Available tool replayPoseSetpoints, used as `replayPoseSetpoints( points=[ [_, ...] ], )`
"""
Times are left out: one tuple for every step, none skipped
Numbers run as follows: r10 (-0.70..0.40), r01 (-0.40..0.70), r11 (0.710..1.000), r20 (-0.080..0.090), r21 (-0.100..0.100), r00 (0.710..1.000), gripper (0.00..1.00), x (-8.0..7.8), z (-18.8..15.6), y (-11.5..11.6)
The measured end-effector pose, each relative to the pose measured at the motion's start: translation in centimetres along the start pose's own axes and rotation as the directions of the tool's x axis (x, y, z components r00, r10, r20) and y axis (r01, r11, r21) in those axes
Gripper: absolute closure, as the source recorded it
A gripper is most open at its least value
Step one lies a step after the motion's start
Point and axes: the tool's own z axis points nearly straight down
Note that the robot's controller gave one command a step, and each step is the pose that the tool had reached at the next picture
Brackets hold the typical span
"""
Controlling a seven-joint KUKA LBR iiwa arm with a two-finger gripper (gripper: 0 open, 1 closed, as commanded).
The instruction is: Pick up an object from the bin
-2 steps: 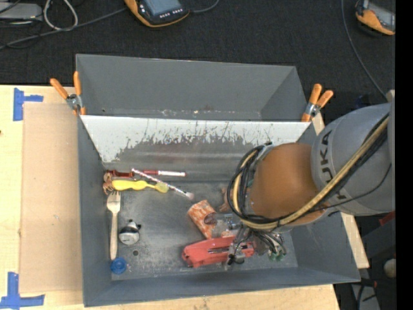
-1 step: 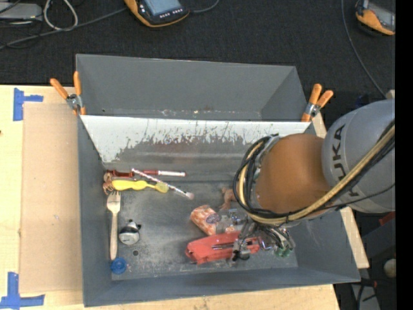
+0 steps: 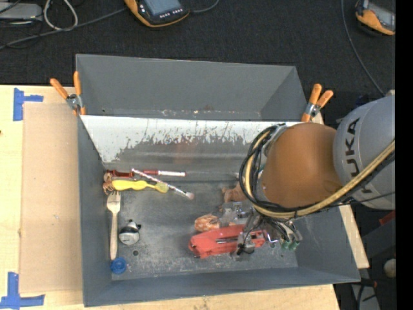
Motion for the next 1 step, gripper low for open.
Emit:
replayPoseSetpoints(
  points=[
    [-0.001, 0.001, 1.000, -0.005, 0.000, 1.000, 1.00, 0.06, -3.27, 0.04]
  ],
)
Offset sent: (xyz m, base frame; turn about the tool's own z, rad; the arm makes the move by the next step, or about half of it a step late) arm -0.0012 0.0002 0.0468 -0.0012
